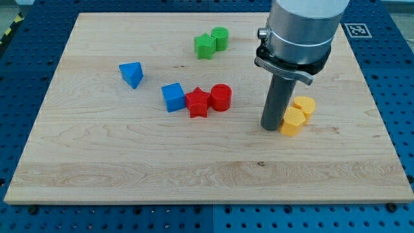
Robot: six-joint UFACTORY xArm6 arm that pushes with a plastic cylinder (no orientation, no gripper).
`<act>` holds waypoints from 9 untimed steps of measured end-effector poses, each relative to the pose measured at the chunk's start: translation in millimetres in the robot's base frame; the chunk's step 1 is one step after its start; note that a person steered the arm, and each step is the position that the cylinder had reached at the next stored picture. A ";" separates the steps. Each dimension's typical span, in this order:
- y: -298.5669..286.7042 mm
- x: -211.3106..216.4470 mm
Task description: Slide the blue cube vertically below the blue triangle
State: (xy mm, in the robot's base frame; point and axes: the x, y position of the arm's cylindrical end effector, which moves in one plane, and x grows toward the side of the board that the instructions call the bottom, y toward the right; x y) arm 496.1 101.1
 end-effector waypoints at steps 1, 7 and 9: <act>-12.5 -37.3; -170.2 -49.1; -201.8 -33.9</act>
State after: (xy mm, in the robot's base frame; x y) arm 462.2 -100.7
